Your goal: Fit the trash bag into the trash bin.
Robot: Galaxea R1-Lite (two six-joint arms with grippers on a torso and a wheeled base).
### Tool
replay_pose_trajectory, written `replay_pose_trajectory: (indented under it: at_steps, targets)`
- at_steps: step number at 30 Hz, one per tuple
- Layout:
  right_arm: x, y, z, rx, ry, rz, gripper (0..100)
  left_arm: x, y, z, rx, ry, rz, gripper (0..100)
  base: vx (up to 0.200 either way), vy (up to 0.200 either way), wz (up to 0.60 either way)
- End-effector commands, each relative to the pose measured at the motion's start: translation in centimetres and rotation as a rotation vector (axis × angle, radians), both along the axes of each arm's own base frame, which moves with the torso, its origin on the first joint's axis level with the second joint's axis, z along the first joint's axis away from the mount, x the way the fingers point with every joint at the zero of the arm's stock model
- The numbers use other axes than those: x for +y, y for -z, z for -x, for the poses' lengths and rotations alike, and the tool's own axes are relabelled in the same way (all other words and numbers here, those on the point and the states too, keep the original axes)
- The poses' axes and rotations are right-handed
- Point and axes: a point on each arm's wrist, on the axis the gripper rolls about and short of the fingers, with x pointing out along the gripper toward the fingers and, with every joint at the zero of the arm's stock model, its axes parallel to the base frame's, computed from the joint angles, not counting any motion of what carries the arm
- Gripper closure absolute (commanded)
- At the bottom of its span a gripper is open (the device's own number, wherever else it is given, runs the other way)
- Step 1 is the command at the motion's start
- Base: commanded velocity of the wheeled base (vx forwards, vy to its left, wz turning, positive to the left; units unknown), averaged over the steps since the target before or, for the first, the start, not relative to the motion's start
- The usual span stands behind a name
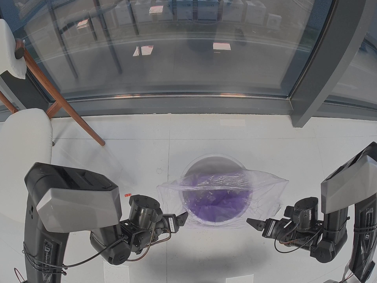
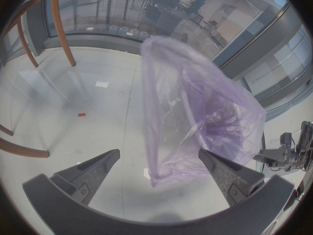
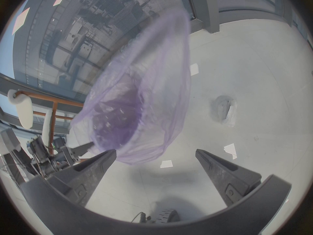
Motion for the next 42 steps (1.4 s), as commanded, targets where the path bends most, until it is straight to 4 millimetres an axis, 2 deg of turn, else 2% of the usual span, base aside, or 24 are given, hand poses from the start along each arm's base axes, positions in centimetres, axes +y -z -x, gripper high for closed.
replay_pose_trajectory:
  at_steps: [1,5,8,11,13,18,20,21,22,25,27,32,35,39,42]
  targets:
    - [0.8,-2.6,0.3,-0.051,0.022,-0.129,0,1.6,-4.1,2.4,-0.023,0.009,0.067,0,0.000,0.000,0.00]
    - [1.4,-2.8,0.6,-0.037,0.027,-0.175,0,2.8,-5.5,4.0,-0.009,0.022,0.102,0,0.000,0.000,0.00]
    - [2.2,-3.0,-0.1,-0.063,0.024,-0.204,0,3.4,-7.4,3.7,-0.042,0.012,0.173,0,0.000,0.000,0.00]
    - [2.7,-3.2,-0.9,-0.093,0.021,-0.222,0,3.1,-8.0,3.2,-0.045,0.011,0.227,0,0.000,0.000,0.00]
    - [3.3,-3.6,-2.1,-0.136,0.020,-0.246,0,2.1,-8.5,2.6,0.000,-0.004,0.297,0,0.000,0.000,0.00]
    - [4.0,-3.1,-3.3,-0.138,0.021,-0.252,0,-1.3,-9.4,2.2,0.160,-0.050,0.456,0,0.000,0.000,0.00]
    - [4.1,-3.3,-3.5,-0.147,0.021,-0.259,0,-2.5,-9.6,2.1,0.187,-0.046,0.482,0,0.000,0.000,0.00]
    - [4.1,-3.3,-3.5,-0.147,0.021,-0.259,0,-2.5,-9.6,2.1,0.187,-0.046,0.482,0,0.000,0.000,0.00]
    - [4.2,-3.4,-3.6,-0.153,0.018,-0.263,0,-3.4,-9.9,1.5,0.200,-0.056,0.502,0,0.000,0.000,0.00]
    - [4.2,-3.6,-3.4,-0.152,0.013,-0.267,0,-4.8,-9.4,1.2,0.221,-0.053,0.518,0,0.000,0.000,0.00]
    - [3.7,-3.7,-2.6,-0.132,0.015,-0.252,0,-5.6,-9.0,1.0,0.235,-0.047,0.518,0,0.000,0.000,0.00]
    - [1.7,-2.4,0.5,-0.009,0.033,-0.162,0,-6.2,-8.9,1.3,0.242,-0.035,0.513,0,0.000,0.000,0.00]
    - [1.0,-3.1,1.8,-0.006,0.050,-0.142,0,-6.9,-7.7,0.6,0.251,-0.042,0.502,0,0.000,0.000,0.00]
    - [1.3,-4.2,2.7,-0.032,0.021,-0.164,0,-7.5,-7.6,-0.4,0.233,-0.054,0.516,0,0.000,0.000,0.00]
    - [2.4,-5.6,4.5,-0.043,-0.052,-0.220,0,-8.1,-7.2,-1.0,0.222,-0.061,0.517,0,0.000,0.000,0.00]
